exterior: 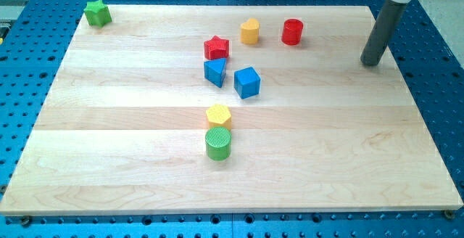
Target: Separate the green circle and the yellow hexagon from each other
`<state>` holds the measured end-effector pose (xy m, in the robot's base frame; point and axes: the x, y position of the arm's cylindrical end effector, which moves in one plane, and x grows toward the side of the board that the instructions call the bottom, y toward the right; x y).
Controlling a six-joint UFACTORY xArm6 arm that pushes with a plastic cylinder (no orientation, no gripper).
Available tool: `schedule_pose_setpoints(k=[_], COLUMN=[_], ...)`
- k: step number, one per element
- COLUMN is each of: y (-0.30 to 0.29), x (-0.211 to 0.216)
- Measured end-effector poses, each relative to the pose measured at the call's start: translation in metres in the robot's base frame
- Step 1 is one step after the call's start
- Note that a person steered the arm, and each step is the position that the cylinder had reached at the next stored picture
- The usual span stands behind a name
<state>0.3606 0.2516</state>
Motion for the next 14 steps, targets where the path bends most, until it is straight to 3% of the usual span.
schedule_pose_setpoints(k=[1,2,6,7,9,10,11,12,13,14], y=[-0.016,-0.083,-0.071,-0.092,-0.186,-0.262,-0.295,-0.29,-0.338,-0.352], x=[0.02,0.066,0.085,0.096,0.162,0.143,0.128,0.157,0.162,0.144])
